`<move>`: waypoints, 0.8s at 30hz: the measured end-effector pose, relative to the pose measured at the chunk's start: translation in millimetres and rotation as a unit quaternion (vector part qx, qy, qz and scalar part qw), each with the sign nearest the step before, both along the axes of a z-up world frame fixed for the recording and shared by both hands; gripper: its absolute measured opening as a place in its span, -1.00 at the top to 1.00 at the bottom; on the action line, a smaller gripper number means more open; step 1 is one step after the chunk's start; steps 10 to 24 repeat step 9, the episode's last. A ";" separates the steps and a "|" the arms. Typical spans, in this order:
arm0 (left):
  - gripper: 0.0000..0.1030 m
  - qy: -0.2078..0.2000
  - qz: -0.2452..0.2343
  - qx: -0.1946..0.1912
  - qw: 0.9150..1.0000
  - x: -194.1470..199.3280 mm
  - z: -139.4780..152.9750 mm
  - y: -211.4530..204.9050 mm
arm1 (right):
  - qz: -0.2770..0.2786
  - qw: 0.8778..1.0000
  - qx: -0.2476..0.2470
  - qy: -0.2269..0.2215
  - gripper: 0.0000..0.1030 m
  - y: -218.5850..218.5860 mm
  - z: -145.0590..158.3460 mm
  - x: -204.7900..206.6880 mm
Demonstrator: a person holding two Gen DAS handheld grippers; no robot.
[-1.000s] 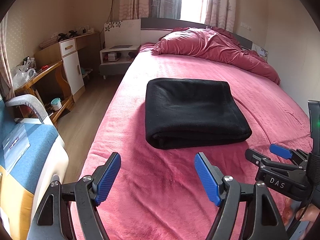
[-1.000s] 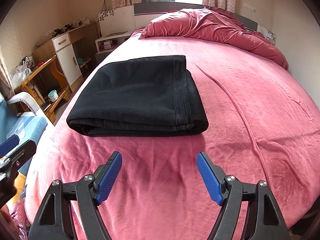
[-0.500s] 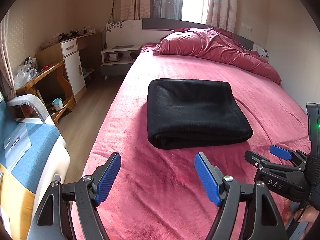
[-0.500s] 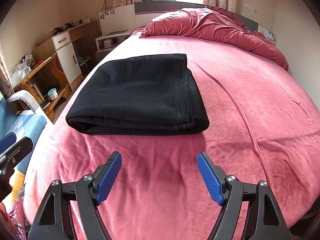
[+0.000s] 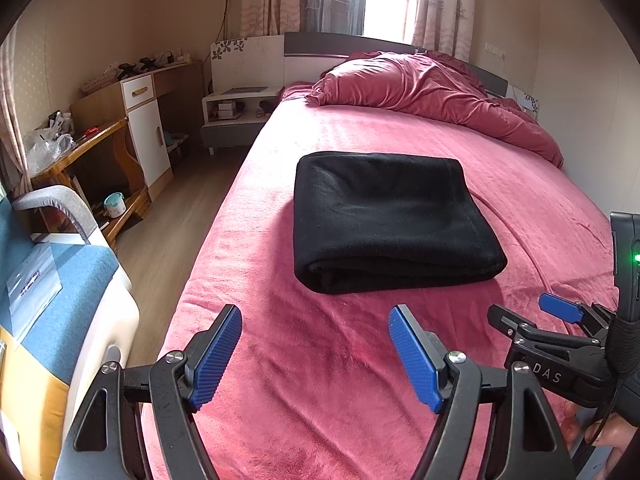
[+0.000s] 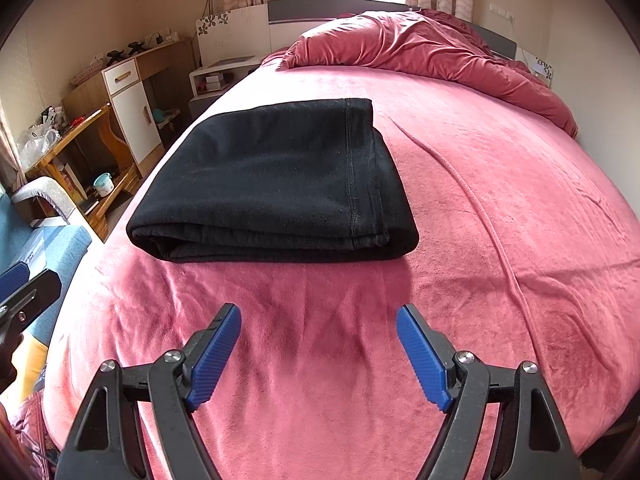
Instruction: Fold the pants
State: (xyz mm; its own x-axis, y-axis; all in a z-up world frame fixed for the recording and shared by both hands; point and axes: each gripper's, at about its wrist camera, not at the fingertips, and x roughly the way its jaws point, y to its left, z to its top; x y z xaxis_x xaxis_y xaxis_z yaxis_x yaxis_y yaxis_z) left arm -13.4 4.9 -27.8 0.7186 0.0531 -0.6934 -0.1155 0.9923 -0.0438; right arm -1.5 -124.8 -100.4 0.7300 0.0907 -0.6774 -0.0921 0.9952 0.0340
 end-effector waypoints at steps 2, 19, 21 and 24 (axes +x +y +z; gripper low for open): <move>-0.51 0.001 -0.002 -0.002 1.000 0.8 -0.9 -0.1 | -0.001 1.000 0.000 0.002 -0.57 -1.1 -1.9 0.5; -0.26 -0.004 -0.003 -0.014 1.000 3.1 -7.2 1.7 | -0.014 1.000 0.008 0.012 -0.57 -11.8 -12.8 1.5; -0.26 -0.004 -0.003 -0.014 1.000 3.1 -7.2 1.7 | -0.014 1.000 0.008 0.012 -0.57 -11.8 -12.8 1.5; -0.26 -0.004 -0.003 -0.014 1.000 3.1 -7.2 1.7 | -0.014 1.000 0.008 0.012 -0.57 -11.8 -12.8 1.5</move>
